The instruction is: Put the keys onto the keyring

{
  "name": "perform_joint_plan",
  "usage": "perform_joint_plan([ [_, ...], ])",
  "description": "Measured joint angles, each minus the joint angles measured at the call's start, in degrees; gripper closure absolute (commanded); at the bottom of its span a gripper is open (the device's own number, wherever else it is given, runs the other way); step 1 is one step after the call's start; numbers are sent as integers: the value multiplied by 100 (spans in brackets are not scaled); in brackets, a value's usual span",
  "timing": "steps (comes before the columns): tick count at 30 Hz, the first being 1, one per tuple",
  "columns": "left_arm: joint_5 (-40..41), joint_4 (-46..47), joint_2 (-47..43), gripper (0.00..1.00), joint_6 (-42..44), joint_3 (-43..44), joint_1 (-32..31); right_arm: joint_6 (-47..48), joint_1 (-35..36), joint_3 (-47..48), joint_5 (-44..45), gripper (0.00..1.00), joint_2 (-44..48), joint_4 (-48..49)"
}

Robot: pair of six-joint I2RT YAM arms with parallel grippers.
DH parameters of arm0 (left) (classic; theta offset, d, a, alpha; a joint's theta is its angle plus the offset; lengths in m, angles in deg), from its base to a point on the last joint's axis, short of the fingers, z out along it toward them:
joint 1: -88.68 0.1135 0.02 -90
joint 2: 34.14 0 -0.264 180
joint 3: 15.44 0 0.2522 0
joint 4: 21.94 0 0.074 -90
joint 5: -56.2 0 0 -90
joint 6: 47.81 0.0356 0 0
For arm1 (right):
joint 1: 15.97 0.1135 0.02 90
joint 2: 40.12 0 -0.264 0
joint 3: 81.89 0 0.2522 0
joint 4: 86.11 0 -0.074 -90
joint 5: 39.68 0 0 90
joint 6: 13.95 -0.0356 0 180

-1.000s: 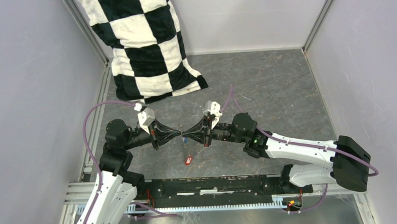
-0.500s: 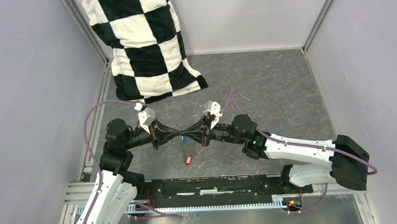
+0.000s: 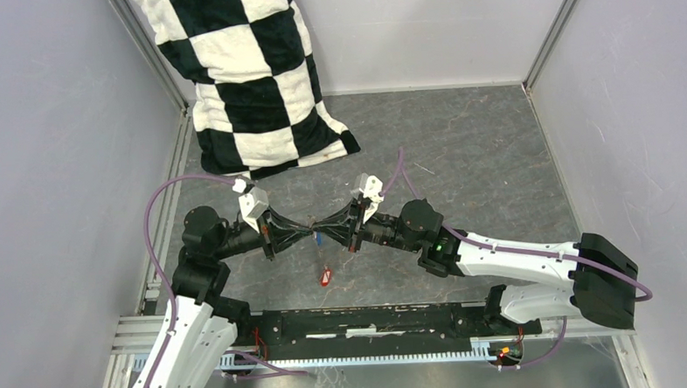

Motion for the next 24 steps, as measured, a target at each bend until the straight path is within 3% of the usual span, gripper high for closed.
perform_joint_plan([
  [24,94,-203,85,98,96,2,0,-46,4,0,-11,99,-109,92],
])
